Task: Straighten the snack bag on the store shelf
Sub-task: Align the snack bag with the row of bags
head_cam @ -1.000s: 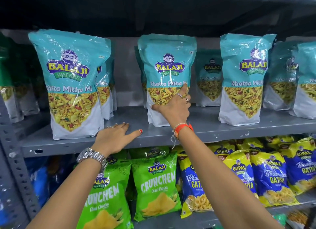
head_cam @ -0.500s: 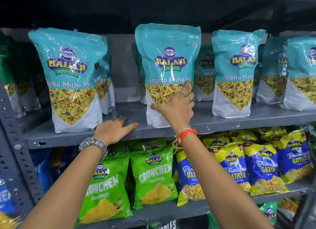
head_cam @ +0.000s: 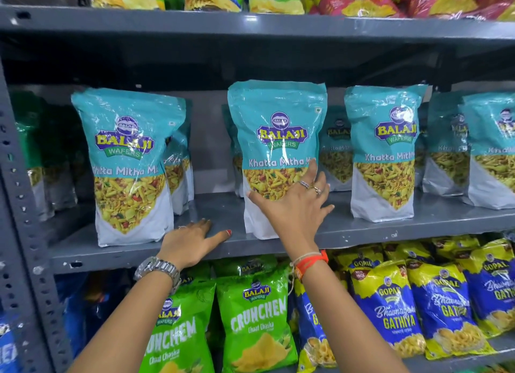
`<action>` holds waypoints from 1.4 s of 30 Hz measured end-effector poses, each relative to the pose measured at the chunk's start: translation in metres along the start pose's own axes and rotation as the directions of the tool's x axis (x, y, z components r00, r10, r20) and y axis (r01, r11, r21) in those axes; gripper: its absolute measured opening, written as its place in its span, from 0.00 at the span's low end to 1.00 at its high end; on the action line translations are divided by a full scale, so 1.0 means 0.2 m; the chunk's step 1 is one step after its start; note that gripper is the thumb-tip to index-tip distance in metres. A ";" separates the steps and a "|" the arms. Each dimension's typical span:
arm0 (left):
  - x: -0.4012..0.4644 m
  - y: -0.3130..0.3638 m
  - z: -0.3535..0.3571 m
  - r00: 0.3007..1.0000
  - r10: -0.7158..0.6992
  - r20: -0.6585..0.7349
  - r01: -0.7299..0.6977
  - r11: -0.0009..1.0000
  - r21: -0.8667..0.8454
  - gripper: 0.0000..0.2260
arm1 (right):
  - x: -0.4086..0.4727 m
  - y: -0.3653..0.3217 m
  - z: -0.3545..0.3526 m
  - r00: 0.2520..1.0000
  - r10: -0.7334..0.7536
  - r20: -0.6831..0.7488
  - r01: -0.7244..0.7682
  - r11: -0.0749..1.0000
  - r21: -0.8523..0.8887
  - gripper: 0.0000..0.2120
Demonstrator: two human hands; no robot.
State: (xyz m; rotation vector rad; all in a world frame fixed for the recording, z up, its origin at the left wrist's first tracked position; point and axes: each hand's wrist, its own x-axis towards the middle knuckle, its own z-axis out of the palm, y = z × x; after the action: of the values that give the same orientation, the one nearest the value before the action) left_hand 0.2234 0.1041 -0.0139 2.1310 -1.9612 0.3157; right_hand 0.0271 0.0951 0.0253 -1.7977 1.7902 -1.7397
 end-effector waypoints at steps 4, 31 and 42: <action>0.00 0.00 0.00 1.000 -0.013 -0.010 0.013 1.000 -0.014 0.38 | -0.01 0.01 0.02 1.000 0.000 -0.001 0.000 1.000 0.010 0.61; 0.00 0.00 0.02 0.998 0.035 -0.044 -0.033 0.999 0.034 0.35 | 0.07 0.03 0.22 1.000 0.017 -0.004 -0.018 0.999 -0.040 0.63; -0.01 0.01 0.02 0.998 0.026 -0.056 -0.025 0.999 0.020 0.36 | 0.08 0.04 0.22 1.000 0.005 0.002 -0.005 0.999 -0.043 0.64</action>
State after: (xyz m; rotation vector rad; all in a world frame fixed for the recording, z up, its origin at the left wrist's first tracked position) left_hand 0.2210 0.1041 -0.0174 2.0872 -1.9637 0.3963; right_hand 0.0480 0.0533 0.0129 -1.8078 1.8435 -1.7101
